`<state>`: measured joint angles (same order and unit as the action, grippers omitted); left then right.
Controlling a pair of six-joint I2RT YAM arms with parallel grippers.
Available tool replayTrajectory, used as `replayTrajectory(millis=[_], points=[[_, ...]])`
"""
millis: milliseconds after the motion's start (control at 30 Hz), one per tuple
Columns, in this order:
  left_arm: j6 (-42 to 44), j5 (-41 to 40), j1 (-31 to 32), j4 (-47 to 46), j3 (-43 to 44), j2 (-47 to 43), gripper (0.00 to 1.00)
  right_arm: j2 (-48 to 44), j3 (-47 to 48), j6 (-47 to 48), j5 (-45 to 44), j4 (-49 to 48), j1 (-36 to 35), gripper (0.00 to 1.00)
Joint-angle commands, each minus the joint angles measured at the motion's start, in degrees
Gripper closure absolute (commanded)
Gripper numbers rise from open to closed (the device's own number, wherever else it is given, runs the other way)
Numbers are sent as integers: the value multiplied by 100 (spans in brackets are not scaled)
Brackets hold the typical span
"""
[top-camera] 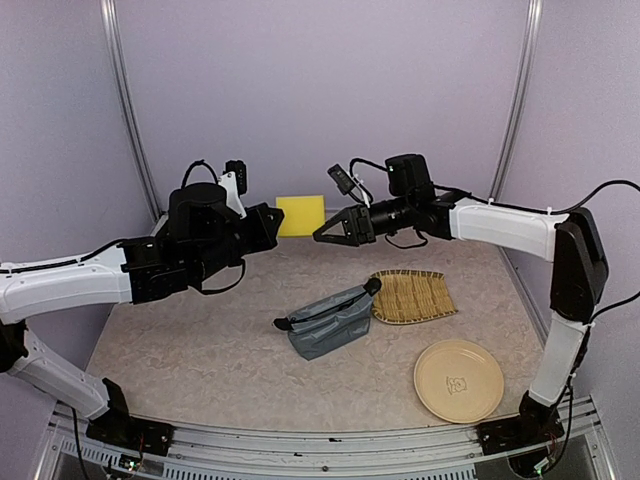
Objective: Sort the hair-cutting tools
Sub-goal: Pass from the left arm to the right, then pass from the right arm to the left
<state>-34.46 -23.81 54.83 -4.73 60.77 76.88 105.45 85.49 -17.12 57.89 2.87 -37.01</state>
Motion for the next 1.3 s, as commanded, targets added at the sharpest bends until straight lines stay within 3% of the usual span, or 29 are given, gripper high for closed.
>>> replayTrajectory(millis=[0, 33, 133, 267, 400, 500, 733, 1000, 1267], points=[[-35, 75, 54, -104, -48, -112, 100, 139, 67, -215, 519, -367, -43, 92], [-6, 108, 54, -61, -25, -108, 97, 146, 21, -199, 618, -368, -35, 100], [201, 212, 46, 524, 318, -111, 64, 62, -145, 368, 813, 83, 63, 100], [940, 834, -34, 1792, 1072, -195, 46, -200, -319, 2255, 645, 1562, 237, 100], [1695, 1835, -144, 3341, 2112, 12, 42, -235, -140, 4598, 116, 3523, 228, 100], [1907, 2589, -298, 4044, 2537, 267, 40, -459, -372, 5146, -64, 3715, 236, 100], [1763, 3616, -351, 4336, 2786, 880, 40, -445, 229, 5800, -229, 4608, 95, 100], [1664, 4242, -224, 3796, 2504, 1342, 40, -582, 259, 5967, -262, 4861, 1, 100], [1676, 4526, -95, 3925, 2626, 1759, 44, -554, 272, 5979, -302, 4854, -7, 100]])
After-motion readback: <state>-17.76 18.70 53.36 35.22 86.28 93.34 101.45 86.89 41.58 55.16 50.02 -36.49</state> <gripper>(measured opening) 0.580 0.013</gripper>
